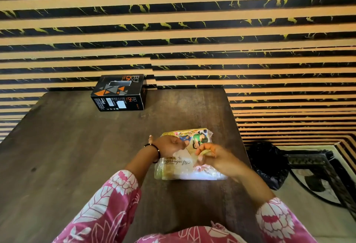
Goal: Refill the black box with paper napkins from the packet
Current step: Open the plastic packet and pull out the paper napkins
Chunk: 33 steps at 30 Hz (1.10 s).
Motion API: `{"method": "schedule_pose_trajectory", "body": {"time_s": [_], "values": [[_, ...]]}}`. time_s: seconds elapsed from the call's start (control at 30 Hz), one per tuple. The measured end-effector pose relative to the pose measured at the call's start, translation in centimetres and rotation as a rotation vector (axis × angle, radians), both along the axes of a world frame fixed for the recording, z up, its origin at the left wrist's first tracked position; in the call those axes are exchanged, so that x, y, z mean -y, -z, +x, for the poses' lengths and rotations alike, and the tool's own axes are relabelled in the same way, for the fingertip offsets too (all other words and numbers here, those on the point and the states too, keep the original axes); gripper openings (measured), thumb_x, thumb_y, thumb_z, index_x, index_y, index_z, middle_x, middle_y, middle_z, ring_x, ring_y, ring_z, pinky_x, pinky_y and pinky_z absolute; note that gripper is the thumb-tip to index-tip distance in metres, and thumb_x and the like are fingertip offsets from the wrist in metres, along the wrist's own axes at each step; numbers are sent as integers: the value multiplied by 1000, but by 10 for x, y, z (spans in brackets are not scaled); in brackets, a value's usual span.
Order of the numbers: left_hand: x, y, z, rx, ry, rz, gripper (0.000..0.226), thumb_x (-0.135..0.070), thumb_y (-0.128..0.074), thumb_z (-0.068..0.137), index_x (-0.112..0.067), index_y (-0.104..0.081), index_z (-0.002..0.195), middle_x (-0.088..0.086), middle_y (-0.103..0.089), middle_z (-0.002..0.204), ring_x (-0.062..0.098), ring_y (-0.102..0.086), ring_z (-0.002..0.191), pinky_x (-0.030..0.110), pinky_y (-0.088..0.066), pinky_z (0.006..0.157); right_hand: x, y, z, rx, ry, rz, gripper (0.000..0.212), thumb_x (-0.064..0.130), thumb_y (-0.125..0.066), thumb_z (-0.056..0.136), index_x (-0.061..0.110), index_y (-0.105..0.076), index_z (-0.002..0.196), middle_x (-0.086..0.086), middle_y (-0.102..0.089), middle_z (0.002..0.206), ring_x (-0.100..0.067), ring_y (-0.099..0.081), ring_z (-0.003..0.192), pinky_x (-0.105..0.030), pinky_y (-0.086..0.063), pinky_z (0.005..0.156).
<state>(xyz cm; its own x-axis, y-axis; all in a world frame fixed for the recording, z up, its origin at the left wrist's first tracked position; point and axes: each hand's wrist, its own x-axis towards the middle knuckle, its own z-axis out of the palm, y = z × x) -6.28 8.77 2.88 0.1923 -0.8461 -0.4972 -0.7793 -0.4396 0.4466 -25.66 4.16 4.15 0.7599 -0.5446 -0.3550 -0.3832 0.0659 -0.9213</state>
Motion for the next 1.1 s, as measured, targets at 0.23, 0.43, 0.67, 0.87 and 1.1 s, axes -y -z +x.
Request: {"method": "schedule_pose_trajectory", "body": {"time_s": [0.23,0.43,0.67,0.87,1.1], "values": [[-15,18,-13,178,86,-60,64,-74,-39,76,-36,-42,127,-12,-36,147,17,-23,140,69,23,97,-33,8,-19,-359,-405,-140,32,27,-54,90,15,-52,120,-7,-67,107,-11,-64,88,-15,-45,74],[-41,30,-31,438,149,-51,86,-73,-31,79,-26,-4,146,-6,0,158,15,-3,144,70,18,99,-52,15,-20,-514,-530,-403,22,26,-43,94,24,-55,76,3,-58,80,-17,-52,88,-21,-39,68],[-45,10,-38,483,-84,13,59,-62,-29,87,-24,-47,129,4,-43,140,28,-45,123,60,1,108,-53,23,-27,-411,-131,-453,45,26,-42,94,21,-36,138,2,-61,111,-18,-57,107,-33,-43,96],[-50,13,-28,483,-46,-104,69,-55,-36,87,-18,-19,144,7,-19,154,30,-9,143,63,9,108,-45,24,-26,-263,230,-255,35,23,-52,89,18,-56,123,-5,-61,126,-19,-58,114,-37,-44,101],[-68,28,-35,536,-55,-75,64,-58,-36,87,-23,-26,140,3,-30,148,28,-37,131,59,2,111,-50,30,-23,-220,338,-57,16,15,-52,89,12,-67,95,-10,-67,106,-24,-62,99,-45,-49,95]]}}
